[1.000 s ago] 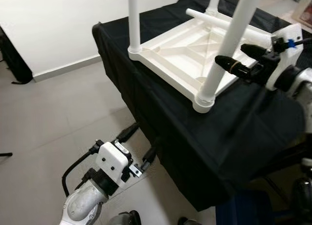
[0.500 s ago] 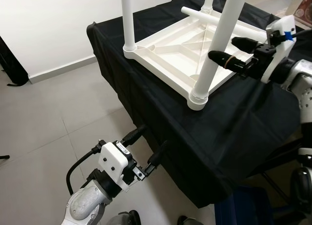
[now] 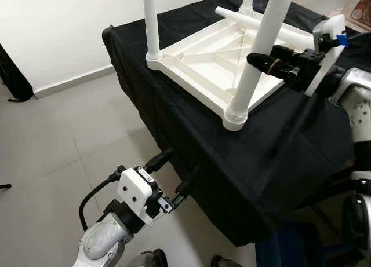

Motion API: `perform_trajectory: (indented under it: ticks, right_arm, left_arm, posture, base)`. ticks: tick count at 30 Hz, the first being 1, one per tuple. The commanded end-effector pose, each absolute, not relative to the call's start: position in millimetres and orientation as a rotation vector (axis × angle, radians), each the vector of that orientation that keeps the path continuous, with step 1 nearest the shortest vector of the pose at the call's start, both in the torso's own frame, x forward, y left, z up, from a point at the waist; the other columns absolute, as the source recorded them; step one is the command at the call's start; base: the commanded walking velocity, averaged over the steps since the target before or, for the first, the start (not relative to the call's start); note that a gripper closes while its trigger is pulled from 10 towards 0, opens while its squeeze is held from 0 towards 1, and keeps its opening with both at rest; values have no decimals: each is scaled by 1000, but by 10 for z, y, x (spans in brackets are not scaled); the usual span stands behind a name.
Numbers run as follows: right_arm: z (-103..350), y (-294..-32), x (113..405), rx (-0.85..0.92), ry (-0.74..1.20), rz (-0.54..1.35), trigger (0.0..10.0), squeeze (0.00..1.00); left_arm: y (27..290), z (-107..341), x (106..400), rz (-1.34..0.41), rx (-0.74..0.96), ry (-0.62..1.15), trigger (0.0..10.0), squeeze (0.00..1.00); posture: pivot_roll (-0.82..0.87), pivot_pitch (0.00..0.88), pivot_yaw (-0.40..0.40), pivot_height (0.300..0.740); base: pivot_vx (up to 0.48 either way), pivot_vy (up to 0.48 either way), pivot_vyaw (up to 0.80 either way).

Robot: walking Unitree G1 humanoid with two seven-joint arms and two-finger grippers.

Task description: Building children table

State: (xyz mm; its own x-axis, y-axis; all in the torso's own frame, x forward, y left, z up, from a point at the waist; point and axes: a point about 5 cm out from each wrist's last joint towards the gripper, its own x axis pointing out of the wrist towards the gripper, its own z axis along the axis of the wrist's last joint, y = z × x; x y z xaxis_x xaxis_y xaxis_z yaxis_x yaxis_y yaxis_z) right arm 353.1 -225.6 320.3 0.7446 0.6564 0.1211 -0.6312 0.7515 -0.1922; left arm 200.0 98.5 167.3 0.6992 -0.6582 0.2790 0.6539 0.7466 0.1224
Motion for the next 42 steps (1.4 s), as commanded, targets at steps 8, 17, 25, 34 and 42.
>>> perform_trajectory:
  ticks: [8,17,25,34,42]
  right_arm:
    - [3110,-2283,3506,-214,-136,342,0,0]
    - [2800,-2369,3249,-309,-35,-221,0,0]
    - [2798,-2014,3302,-229,-62,-55,10000,0]
    - [3033,-1988,3394,-182,-170,141,10000,1000]
    - [3150,-1975,3440,-209,-202,352,10000,902]
  left_arm:
    - [986,1625,2002,-728,15,-299,10000,0]
    - [991,1620,2006,-728,18,-297,10000,0]
    - [993,1626,2017,-727,20,-296,10000,0]
    - [1010,1622,2025,-728,21,-292,10000,0]
    - [1013,1615,2014,-726,25,-291,10000,0]
  posture:
    - [-27,184,-48,740]
    - [-32,187,-42,740]
    - [-32,189,-39,740]
    - [-26,190,-37,740]
    - [-20,189,-38,740]
  base:
    - [0,0,0]
    - [0,0,0]
    - [0,0,0]
    - [0,0,0]
    - [0,0,0]
